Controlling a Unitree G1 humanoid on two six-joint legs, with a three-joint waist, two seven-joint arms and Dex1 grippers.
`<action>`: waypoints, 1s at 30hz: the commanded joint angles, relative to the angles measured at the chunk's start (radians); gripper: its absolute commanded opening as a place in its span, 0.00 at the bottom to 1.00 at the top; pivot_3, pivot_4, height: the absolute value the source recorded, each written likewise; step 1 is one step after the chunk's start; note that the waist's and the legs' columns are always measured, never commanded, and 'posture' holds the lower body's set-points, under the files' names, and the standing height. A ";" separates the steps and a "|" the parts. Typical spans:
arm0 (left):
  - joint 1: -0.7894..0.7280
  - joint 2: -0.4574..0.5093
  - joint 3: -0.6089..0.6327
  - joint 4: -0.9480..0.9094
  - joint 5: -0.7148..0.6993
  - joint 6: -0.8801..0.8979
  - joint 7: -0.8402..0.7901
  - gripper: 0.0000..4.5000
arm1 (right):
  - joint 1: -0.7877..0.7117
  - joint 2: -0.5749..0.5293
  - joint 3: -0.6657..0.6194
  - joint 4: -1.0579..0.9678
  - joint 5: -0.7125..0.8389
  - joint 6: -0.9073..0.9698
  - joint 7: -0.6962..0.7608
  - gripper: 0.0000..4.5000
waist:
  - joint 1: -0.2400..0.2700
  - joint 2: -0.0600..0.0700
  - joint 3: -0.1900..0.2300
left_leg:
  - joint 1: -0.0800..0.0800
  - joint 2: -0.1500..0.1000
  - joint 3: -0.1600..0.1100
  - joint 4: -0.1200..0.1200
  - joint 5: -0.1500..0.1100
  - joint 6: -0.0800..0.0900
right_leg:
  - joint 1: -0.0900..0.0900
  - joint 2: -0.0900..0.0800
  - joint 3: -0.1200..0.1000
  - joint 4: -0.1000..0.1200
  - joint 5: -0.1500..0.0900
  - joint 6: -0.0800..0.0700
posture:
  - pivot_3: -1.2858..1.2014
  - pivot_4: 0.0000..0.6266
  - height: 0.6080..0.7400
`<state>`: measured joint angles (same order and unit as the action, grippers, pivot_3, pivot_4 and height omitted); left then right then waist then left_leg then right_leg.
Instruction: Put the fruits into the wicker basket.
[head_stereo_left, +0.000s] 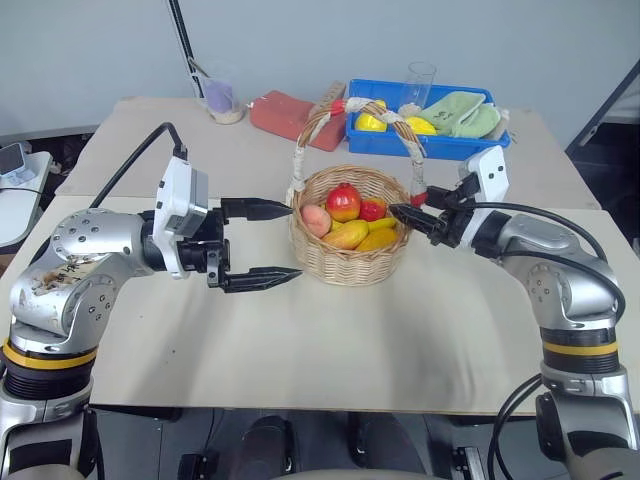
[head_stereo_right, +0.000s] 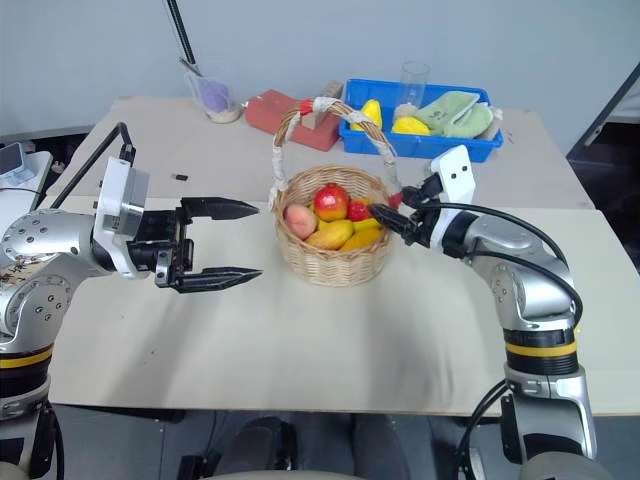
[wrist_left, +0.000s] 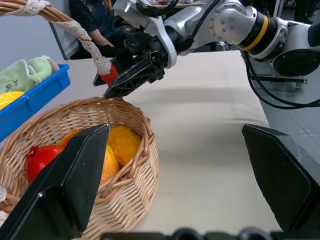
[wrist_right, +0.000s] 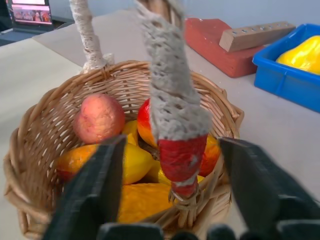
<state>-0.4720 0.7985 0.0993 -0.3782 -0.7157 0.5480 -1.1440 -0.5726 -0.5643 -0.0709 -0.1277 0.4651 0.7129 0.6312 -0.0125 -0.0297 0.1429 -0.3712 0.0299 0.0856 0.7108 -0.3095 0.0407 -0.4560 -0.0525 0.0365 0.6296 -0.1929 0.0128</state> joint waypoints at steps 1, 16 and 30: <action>-0.005 0.000 0.020 -0.024 -0.015 -0.008 0.012 1.00 | -0.018 0.006 -0.025 -0.017 0.005 -0.038 0.005 0.36 | 0.000 0.000 0.000 | 0.000 0.000 0.000 0.000 0.000 0.000 | 0.000 0.000 0.000 0.000 0.000 0.000 | 0.52 0.24 0.72; -0.080 -0.064 0.016 0.010 -0.059 0.035 0.075 1.00 | 0.145 -0.078 -0.273 -0.144 -0.029 -0.077 -0.120 0.02 | 0.017 0.000 0.000 | -0.001 -0.001 0.000 0.000 0.000 0.000 | 0.000 -0.003 -0.001 0.000 0.000 0.001 | 0.52 0.24 0.72; -0.120 -0.095 -0.026 0.070 -0.004 0.002 0.063 1.00 | 0.089 -0.032 -0.285 0.123 -0.102 -0.242 -0.183 0.02 | -0.012 0.002 0.000 | 0.000 0.001 0.000 -0.001 0.000 0.000 | 0.000 0.005 0.004 0.000 0.000 0.000 | 0.52 0.24 0.72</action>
<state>-0.5829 0.6965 0.0597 -0.2954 -0.7250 0.5699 -1.0799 -0.4564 -0.5890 -0.3323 0.0156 0.3567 0.5118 0.4521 -0.0247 -0.0277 0.1428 -0.3714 0.0313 0.0855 0.7099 -0.3094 0.0406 -0.4563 -0.0476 0.0414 0.6289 -0.1927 0.0126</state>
